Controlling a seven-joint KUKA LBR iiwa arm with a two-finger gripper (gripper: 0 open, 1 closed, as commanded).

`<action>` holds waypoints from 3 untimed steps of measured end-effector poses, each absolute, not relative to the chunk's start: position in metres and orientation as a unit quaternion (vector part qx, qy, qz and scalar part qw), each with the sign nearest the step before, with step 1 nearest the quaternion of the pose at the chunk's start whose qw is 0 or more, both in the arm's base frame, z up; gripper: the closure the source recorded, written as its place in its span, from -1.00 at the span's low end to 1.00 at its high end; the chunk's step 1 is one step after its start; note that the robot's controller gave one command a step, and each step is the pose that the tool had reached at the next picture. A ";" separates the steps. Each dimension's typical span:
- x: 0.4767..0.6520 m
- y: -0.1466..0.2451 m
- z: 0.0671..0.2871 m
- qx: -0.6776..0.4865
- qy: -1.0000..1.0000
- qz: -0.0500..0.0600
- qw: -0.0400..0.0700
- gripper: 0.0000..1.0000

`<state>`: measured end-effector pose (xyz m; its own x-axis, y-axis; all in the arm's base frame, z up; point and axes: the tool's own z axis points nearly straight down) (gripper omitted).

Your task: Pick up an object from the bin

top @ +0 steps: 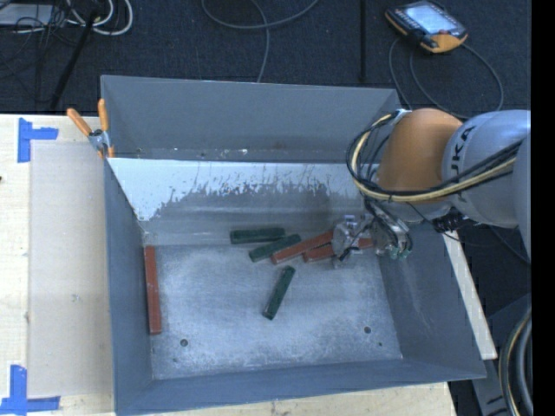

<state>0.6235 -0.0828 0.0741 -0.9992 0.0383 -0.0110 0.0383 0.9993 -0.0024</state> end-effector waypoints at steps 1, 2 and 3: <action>0.618 -0.082 0.069 0.019 1.000 0.000 -0.004 -1.00; 0.621 -0.082 0.071 0.019 1.000 -0.001 0.001 1.00; 0.619 -0.082 0.069 0.018 1.000 0.000 -0.004 -1.00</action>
Offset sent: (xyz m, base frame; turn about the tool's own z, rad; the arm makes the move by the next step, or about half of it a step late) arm 0.0000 0.0000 0.0000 0.0000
